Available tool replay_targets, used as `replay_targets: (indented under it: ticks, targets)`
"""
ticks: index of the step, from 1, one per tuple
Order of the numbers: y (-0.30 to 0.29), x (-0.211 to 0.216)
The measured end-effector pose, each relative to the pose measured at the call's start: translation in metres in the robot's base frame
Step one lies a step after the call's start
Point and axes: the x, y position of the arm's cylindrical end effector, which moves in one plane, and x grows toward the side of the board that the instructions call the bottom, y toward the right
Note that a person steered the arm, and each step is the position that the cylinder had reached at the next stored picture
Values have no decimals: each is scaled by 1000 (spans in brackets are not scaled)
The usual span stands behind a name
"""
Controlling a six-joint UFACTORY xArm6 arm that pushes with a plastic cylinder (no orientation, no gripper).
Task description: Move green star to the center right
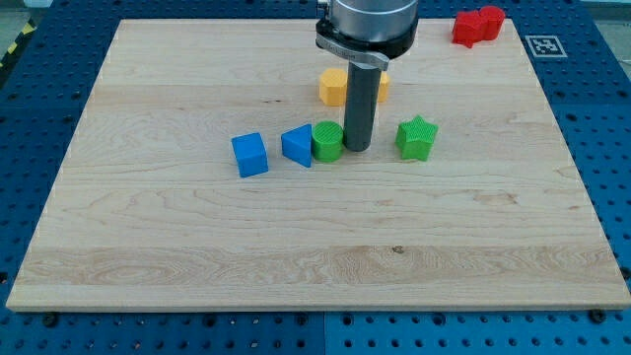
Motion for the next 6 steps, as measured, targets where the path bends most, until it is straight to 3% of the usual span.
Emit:
replay_targets:
  ticks: [6]
  targets:
    - [154, 4]
